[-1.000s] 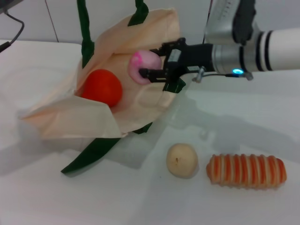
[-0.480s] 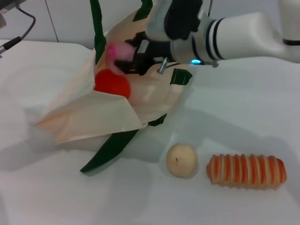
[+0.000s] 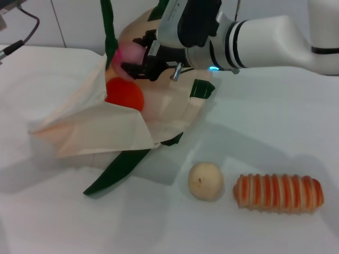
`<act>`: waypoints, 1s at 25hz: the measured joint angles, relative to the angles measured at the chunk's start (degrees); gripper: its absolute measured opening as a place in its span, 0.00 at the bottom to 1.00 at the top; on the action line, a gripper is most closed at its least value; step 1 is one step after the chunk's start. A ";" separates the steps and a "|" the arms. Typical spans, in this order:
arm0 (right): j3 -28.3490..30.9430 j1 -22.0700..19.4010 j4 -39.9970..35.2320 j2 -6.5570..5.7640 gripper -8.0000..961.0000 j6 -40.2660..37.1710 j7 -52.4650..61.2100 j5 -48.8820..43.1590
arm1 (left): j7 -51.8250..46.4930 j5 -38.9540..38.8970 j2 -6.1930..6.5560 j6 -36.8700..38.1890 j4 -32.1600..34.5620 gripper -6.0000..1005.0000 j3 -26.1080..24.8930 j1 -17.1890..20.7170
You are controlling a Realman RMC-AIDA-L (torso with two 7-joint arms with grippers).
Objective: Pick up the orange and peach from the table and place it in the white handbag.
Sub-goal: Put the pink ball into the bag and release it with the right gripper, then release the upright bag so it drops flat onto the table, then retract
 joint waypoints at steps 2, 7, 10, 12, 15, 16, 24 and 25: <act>1.40 -0.52 0.00 -0.01 0.70 0.03 -0.84 0.04 | 0.00 -0.01 0.00 0.00 0.00 0.15 -0.04 0.15; 3.38 -2.15 -0.18 -0.44 0.75 -1.08 -0.95 0.08 | 0.00 -0.33 0.09 0.00 0.00 0.15 -0.33 1.32; 4.76 -4.07 -1.21 -0.79 0.78 -3.33 -0.73 0.08 | 0.00 -0.52 0.34 -0.01 0.00 0.15 -0.41 2.08; 5.99 -5.72 -2.85 -1.00 0.84 -6.58 -0.59 0.08 | 0.00 -0.56 0.47 -0.01 0.00 0.15 -0.43 2.43; 7.99 -8.67 -6.68 -1.07 0.93 -12.39 0.35 0.07 | 0.00 -0.61 0.56 -0.01 0.00 0.15 -0.49 2.83; 8.62 -9.78 -8.26 -1.06 0.93 -14.04 1.07 0.07 | 0.00 -0.62 0.60 0.02 0.00 0.15 -0.51 2.92; 13.87 -18.30 -21.08 -1.07 0.93 -21.84 6.73 3.18 | 0.07 -0.58 0.48 2.85 0.00 0.16 -0.59 3.50; 14.07 -19.24 -21.88 -1.09 0.93 -22.80 6.71 4.55 | 0.09 -0.51 0.43 3.32 0.00 0.16 -0.59 3.56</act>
